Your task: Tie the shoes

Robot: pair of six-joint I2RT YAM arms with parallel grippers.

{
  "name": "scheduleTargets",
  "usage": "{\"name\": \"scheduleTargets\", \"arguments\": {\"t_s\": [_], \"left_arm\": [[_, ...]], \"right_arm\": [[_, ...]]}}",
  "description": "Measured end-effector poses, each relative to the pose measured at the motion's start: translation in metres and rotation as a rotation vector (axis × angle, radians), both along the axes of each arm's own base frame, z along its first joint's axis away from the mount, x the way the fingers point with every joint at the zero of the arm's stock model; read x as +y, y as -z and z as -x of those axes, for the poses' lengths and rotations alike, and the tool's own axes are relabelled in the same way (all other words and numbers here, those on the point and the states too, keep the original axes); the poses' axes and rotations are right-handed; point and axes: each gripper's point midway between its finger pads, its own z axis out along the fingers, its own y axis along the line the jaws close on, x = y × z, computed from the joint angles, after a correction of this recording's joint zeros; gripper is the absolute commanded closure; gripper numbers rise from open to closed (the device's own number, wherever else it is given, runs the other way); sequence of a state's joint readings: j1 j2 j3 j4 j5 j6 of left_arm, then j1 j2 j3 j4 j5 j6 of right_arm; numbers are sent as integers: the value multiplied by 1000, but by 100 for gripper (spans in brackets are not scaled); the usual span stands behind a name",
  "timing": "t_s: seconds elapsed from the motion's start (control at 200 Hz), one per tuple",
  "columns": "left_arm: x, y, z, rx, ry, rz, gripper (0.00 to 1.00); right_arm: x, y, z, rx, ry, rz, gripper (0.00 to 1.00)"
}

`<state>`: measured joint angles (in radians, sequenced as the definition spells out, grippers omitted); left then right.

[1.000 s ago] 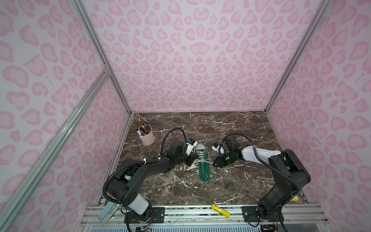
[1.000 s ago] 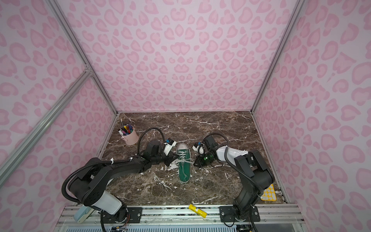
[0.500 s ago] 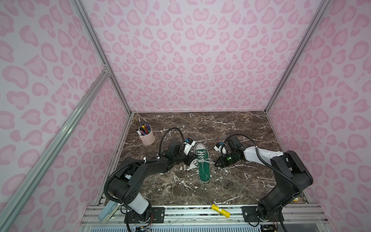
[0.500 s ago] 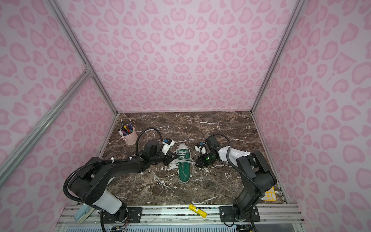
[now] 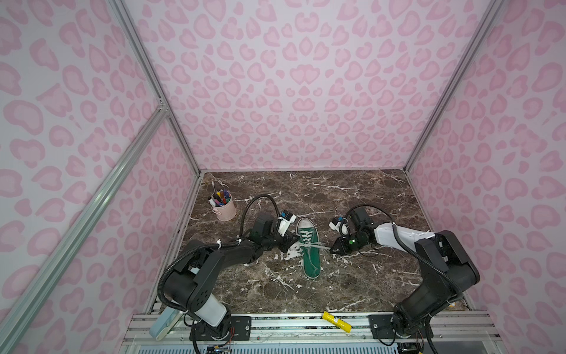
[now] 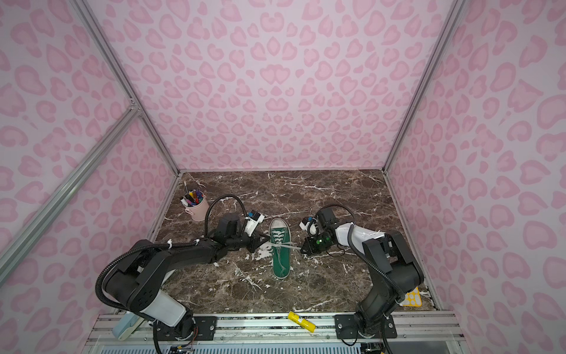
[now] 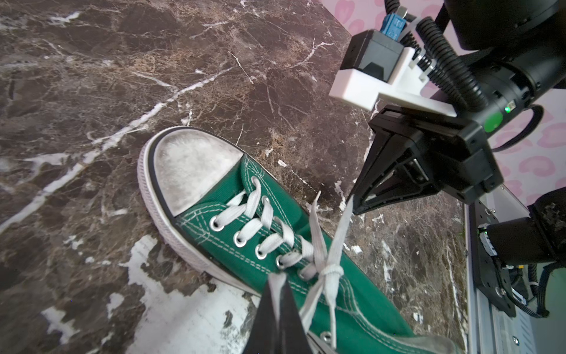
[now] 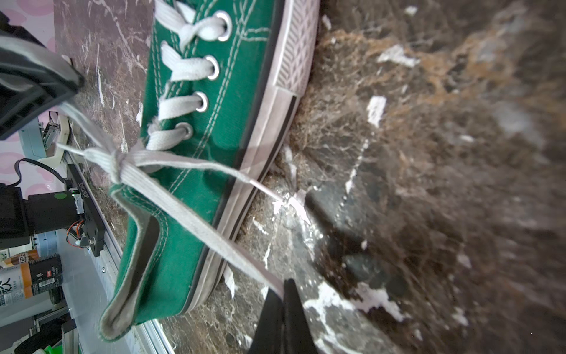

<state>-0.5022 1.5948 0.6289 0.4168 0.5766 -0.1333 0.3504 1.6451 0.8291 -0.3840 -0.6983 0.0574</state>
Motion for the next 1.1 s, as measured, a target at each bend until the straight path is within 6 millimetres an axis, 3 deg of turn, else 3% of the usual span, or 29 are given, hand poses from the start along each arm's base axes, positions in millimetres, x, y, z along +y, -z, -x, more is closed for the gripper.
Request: {"name": "scheduleTargets", "arguments": {"t_s": [0.84,1.1], "left_arm": [[2,-1,-4,21,-25,38,96],[4,8,-1,38,-26,31,96]], "right_arm": [[-2,3,0,16,-2,17,100],[-5,6,3,26,3,20,100]]}}
